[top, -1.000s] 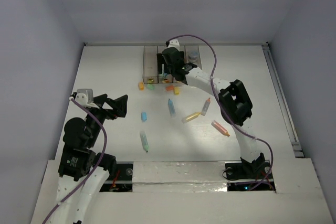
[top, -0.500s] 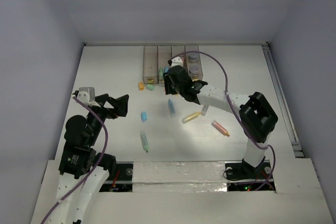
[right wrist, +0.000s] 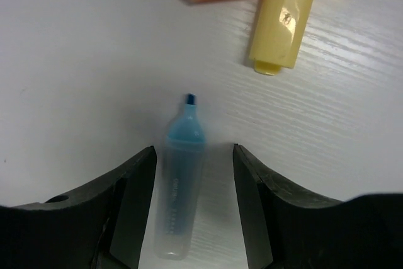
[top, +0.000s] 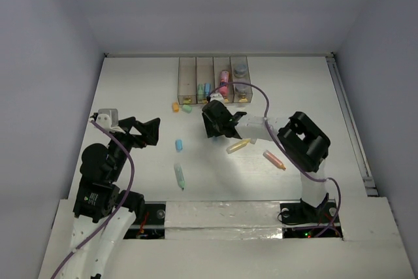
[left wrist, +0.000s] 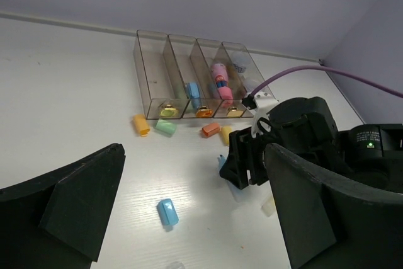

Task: Sort the stationery into containers
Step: Pick up the pen from the center of the board.

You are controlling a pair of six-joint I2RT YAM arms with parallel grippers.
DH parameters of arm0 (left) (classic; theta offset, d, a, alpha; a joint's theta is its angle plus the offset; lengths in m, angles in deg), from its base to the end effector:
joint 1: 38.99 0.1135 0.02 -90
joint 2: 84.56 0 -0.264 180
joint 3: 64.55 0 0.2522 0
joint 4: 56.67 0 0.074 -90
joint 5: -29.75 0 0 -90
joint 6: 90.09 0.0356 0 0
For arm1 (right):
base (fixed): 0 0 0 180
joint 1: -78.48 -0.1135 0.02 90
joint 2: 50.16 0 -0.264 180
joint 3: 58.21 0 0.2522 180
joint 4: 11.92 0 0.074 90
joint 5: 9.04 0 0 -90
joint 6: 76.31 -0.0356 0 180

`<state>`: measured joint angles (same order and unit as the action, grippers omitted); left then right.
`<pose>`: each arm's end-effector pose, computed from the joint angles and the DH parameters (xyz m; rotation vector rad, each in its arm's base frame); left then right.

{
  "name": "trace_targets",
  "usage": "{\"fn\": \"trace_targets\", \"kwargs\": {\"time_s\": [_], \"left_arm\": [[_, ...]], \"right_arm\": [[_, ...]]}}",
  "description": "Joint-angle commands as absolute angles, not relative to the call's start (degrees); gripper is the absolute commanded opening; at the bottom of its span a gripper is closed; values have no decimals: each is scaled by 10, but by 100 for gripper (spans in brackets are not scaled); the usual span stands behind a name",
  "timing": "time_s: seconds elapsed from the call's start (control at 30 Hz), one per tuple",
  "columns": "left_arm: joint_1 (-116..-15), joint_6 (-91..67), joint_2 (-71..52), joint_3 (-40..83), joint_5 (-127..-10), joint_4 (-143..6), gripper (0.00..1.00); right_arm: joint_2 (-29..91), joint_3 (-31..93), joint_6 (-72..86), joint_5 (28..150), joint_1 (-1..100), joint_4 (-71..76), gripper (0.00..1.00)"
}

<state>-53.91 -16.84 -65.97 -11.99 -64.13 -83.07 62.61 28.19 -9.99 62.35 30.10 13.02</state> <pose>0.0839 -0.0249 0.3530 0.0331 1.4579 -0.5014 0.2845 0.3031 0.1608 -0.3796 2.3810 0.1781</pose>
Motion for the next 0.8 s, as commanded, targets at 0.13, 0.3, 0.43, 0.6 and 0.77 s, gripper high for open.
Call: {"fn": "trace_targets", "kwargs": {"time_s": [0.13, 0.3, 0.43, 0.6, 0.77], "left_arm": [[-541, -163, -652, -126, -651, -800, 91], [-541, -163, -650, -126, -660, -797, 89], [-541, -163, -645, -129, -681, -791, 84], [-541, -163, -623, -135, -754, -772, 82], [-541, -163, -609, -138, -773, -767, 76]], "right_arm": [[649, 308, -114, 620, 300, 139, 41], [613, 300, -129, 609, 300, 141, 15], [568, 318, -125, 607, 294, 134, 14], [509, 358, -139, 624, 294, 89, 14], [460, 355, -188, 688, 288, -6, 14]]}}
